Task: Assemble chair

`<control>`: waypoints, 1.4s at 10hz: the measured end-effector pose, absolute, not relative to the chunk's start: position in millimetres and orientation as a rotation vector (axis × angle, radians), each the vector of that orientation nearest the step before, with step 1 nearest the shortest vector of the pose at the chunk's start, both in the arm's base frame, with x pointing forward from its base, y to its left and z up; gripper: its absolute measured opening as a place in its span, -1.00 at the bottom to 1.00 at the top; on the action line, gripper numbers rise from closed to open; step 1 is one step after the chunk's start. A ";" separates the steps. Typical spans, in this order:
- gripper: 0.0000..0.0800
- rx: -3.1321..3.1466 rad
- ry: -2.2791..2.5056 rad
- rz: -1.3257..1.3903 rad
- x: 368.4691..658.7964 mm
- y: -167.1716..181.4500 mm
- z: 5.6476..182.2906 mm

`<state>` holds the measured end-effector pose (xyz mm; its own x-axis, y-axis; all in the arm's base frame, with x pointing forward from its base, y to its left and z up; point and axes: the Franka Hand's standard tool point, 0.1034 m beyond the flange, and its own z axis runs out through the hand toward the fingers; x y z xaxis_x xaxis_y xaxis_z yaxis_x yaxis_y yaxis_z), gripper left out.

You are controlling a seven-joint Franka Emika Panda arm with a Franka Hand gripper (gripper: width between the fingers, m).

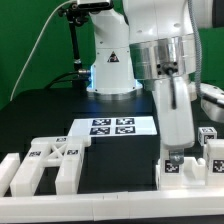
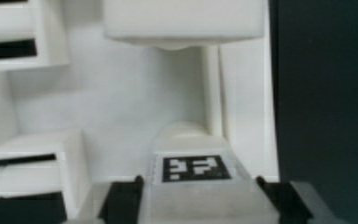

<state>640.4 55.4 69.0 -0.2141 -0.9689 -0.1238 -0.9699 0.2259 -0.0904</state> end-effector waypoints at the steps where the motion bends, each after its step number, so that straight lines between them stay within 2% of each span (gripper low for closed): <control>1: -0.25 -1.884 2.324 0.009 639.3 54.0 68.2; 2: -0.25 -1.915 2.297 0.006 639.4 54.4 68.2; 3: 0.19 -1.947 2.270 0.003 639.4 54.5 68.1; 4: 0.19 -2.064 2.163 -0.010 639.5 54.6 69.0; 5: 0.55 -2.102 2.114 -0.018 640.7 55.4 74.8; 9: 0.62 -2.142 1.999 -0.044 632.9 58.1 123.0; 14: 0.62 -2.148 2.007 -0.036 631.2 57.4 115.4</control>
Offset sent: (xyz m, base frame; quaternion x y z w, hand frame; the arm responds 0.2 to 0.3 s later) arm -0.0047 0.0066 -0.0015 -0.0073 -0.0193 -0.1513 0.9883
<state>631.2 57.4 115.4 0.0771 -0.9899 -0.1187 -0.9850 -0.0572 -0.1630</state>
